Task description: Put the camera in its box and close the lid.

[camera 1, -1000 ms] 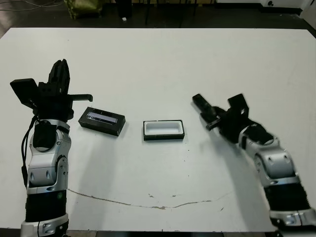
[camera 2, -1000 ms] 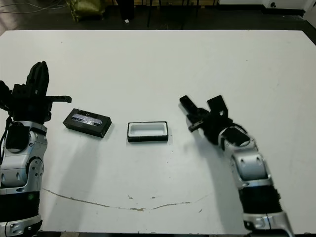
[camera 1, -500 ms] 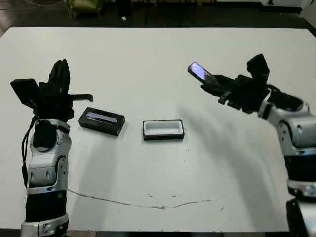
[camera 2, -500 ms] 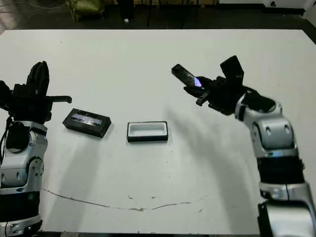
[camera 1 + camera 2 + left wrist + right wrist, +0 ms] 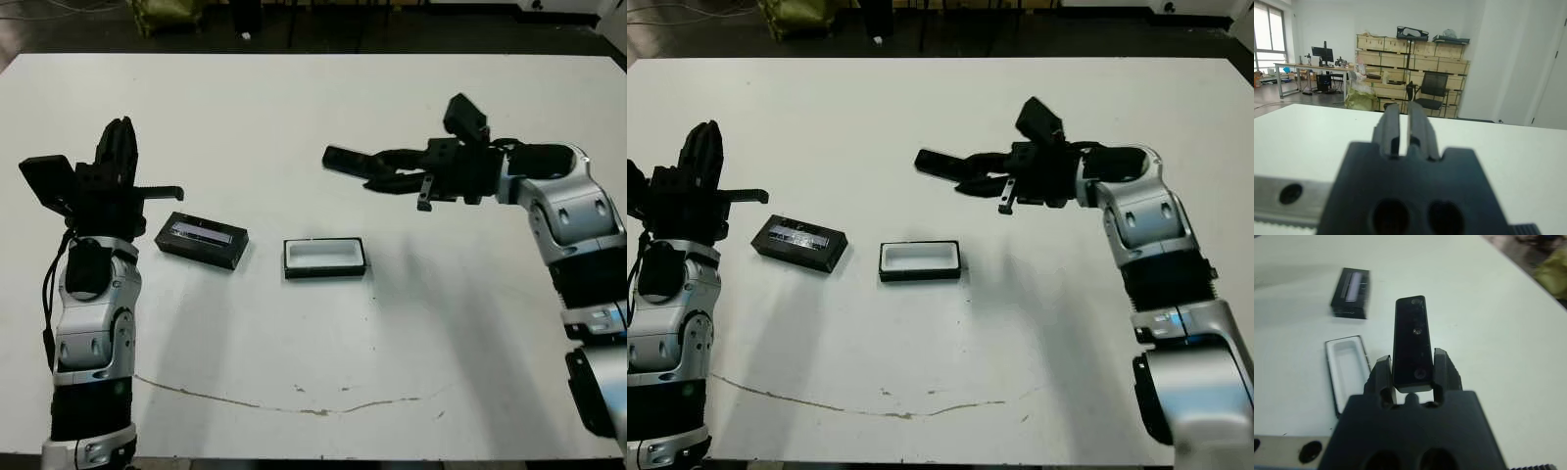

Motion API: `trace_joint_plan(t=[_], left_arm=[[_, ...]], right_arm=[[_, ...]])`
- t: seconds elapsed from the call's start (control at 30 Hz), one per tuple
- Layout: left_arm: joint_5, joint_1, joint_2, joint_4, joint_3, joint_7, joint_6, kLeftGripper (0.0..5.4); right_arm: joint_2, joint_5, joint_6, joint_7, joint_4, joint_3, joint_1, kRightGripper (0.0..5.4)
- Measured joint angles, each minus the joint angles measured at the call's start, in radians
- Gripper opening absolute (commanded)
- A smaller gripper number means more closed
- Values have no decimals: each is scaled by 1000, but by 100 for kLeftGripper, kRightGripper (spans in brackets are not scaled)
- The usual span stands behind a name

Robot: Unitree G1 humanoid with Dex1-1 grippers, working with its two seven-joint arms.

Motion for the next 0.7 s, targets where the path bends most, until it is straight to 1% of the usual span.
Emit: trace_joint_plan(t=[0.2, 0.33, 0.53, 0.7], left_arm=[[3, 0, 0, 2, -4, -2, -7, 0], [3, 1, 0, 2, -4, 0, -7, 0], [6, 1, 0, 2, -7, 2, -7, 0], [11, 1, 0, 2, -10, 2, -8, 0]], right_arm=[[40, -35, -44, 114, 164, 47, -95, 31], [65, -52, -57, 170, 229, 65, -129, 31], [77, -102, -37, 254, 270, 109, -165, 31], [82, -133, -56, 280, 274, 126, -172, 31]])
